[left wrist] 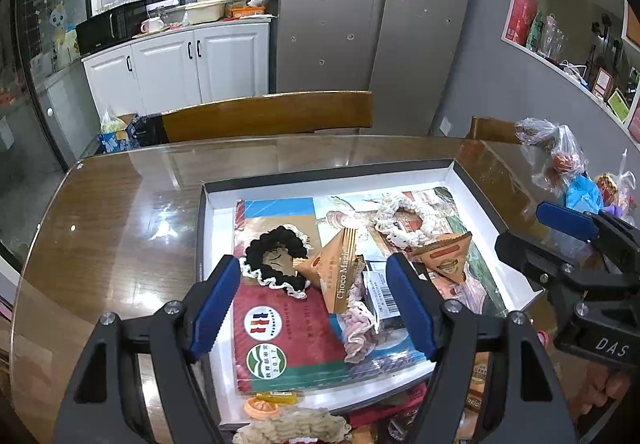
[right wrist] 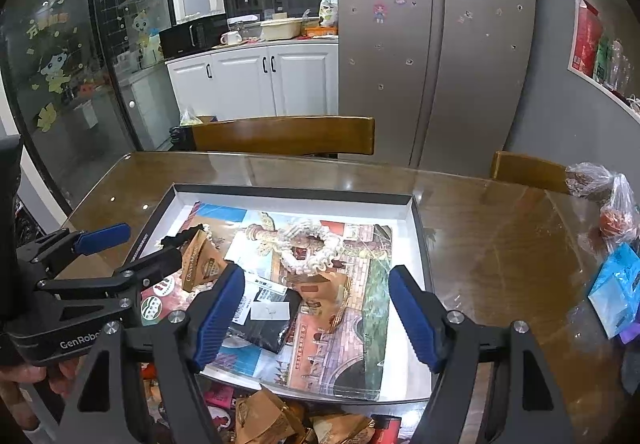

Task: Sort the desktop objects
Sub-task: 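Open both grippers to drop the packets into the box, then move both grippers back over the heap of items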

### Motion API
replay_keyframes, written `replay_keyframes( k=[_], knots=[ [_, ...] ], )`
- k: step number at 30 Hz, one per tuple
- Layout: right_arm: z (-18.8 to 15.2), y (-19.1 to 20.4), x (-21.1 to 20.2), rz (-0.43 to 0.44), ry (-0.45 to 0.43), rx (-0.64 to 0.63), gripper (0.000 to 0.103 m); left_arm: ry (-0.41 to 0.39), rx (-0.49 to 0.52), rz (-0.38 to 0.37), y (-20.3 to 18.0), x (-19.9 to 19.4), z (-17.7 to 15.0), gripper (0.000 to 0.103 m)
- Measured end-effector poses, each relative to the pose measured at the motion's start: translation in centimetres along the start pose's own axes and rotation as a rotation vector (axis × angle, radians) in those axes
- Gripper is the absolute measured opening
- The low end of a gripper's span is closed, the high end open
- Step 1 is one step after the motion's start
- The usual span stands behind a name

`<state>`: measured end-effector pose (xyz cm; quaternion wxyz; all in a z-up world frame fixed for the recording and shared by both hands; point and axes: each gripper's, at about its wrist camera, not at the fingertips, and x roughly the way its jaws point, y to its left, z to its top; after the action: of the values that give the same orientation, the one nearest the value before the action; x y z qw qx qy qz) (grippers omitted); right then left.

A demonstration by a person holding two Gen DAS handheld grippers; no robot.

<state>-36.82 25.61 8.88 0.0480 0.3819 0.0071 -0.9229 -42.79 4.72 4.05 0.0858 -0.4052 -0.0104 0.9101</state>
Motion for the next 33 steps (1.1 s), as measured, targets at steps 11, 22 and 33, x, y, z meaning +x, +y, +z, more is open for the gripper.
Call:
replay_keyframes(
  k=[11,22,33],
  knots=[
    [-0.4,1.0,-3.0,0.038,-0.020,-0.006,0.076,-0.036,-0.025,-0.003,1.9,-4.5,-1.3,0.076],
    [-3.5,3.4,-9.5,0.056,-0.071,-0.063,0.076,-0.075,-0.018,0.015,3.4,-12.4,-7.4,0.076],
    [-12.6,1.3,-12.7,-0.015,-0.056,-0.003,0.076,-0.060,0.001,-0.092,0.9,-14.6,-15.7,0.076]
  ],
)
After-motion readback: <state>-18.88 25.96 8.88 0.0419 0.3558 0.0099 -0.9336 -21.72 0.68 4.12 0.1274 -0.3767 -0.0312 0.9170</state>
